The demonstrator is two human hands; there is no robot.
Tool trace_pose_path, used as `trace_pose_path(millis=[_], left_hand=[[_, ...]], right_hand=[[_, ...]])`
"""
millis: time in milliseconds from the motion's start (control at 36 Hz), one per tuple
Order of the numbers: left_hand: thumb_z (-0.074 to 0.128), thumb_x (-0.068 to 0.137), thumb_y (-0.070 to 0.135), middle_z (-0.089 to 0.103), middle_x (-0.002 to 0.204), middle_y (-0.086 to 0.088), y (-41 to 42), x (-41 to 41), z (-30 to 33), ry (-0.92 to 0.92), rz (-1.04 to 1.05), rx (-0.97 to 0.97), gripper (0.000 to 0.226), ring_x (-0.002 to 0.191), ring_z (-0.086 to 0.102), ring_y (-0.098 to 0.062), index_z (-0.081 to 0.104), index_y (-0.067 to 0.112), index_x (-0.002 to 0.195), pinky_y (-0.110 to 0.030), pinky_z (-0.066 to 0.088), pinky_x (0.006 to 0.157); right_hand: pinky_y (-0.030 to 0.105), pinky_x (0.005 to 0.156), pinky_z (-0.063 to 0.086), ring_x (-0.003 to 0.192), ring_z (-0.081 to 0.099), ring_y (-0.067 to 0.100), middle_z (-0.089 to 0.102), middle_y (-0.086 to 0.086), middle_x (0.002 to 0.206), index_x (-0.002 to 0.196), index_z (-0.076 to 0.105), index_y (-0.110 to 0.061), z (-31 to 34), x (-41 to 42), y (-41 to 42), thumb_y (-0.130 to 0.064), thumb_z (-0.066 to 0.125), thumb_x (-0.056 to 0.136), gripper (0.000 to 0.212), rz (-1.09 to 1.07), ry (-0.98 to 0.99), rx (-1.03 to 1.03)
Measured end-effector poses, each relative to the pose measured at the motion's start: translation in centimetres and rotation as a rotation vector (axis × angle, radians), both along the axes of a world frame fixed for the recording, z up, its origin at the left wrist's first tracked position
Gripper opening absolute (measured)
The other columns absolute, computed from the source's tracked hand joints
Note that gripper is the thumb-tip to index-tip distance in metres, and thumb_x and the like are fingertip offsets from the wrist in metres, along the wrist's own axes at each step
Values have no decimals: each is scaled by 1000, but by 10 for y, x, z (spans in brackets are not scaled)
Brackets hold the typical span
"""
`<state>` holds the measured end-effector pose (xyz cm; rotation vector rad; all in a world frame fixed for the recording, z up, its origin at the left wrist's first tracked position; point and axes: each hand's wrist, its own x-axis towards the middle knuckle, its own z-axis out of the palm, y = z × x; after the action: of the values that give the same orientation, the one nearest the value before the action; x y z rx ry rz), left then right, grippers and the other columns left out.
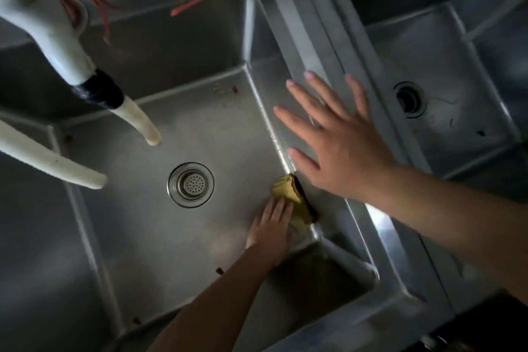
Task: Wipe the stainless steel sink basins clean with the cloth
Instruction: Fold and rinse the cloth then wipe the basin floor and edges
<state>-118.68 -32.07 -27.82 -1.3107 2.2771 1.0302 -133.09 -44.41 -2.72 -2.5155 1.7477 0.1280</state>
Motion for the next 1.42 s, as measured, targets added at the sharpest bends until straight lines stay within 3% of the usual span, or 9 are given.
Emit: trace_pose_path(millis=[56, 167, 250, 389, 806, 1028, 1167, 1306, 1417], left_hand=[[37, 99, 43, 5, 166, -5, 3, -10, -2, -27, -53, -24, 72, 152, 5, -27, 5, 19, 158, -47, 12, 122], [50, 91, 47, 27, 161, -10, 8, -20, -4, -65, -26, -156, 75, 147, 30, -30, 29, 15, 154, -49, 23, 119], [36, 96, 44, -8, 165, -11, 5, -25, -20, -77, -44, -138, 79, 152, -4, -32, -7, 13, 155, -52, -3, 121], [27, 101, 44, -24, 162, -6, -42, -38, -24, -143, 65, -147, 72, 151, -16, -28, -6, 14, 156, -50, -15, 117], [27, 102, 45, -17, 164, -2, -255, -8, -16, -276, 117, -248, 67, 152, -11, -29, 2, 19, 158, -55, 2, 121], [51, 94, 31, 1, 166, 1, -284, -12, -6, -184, 254, -245, 64, 152, 6, -26, 23, 22, 151, -50, 11, 122], [50, 93, 34, 9, 165, -1, -273, -5, -4, -147, 208, -271, 58, 153, 4, -26, 31, 21, 147, -49, 6, 123], [40, 89, 46, 47, 137, -6, -233, 11, 6, -58, 68, -400, 49, 139, 33, -28, 55, 18, 126, -47, 19, 120], [48, 91, 39, 51, 129, -6, -193, 22, -2, -53, 59, -447, 41, 126, 44, -25, 55, 15, 124, -39, 25, 119]], right_hand=[[66, 117, 5, 154, 4, 26, 10, 5, 167, 156, 24, -29, -3, -23, -13, -56, 34, 94, 68, -54, 89, 41], [63, 119, 3, 154, -9, 24, -5, -1, 167, 158, 0, -33, -28, -48, -17, -64, 26, 94, 76, -118, 142, 136], [62, 119, 7, 154, -5, 24, -1, -1, 168, 159, 9, -28, -47, -49, -12, -64, 29, 94, 77, -131, 116, 77], [59, 120, 10, 154, 3, 22, 10, -4, 167, 157, 22, -24, -55, -52, -14, -60, 33, 93, 74, -139, 32, -38], [61, 116, 19, 152, 19, 24, 26, -1, 163, 151, 41, -19, -61, -53, -16, -49, 52, 87, 72, -119, -56, -160], [61, 116, 20, 151, 22, 25, 27, -1, 163, 150, 43, -18, -61, -52, -17, -49, 53, 85, 73, -118, -56, -159], [61, 116, 20, 151, 22, 24, 28, -1, 162, 149, 43, -18, -60, -51, -16, -48, 55, 84, 73, -122, -57, -163], [61, 115, 22, 151, 24, 25, 30, 0, 161, 149, 44, -17, -60, -50, -15, -46, 57, 84, 72, -121, -75, -184], [62, 114, 23, 150, 25, 25, 31, 1, 161, 149, 45, -17, -59, -50, -14, -44, 57, 85, 71, -120, -73, -188]])
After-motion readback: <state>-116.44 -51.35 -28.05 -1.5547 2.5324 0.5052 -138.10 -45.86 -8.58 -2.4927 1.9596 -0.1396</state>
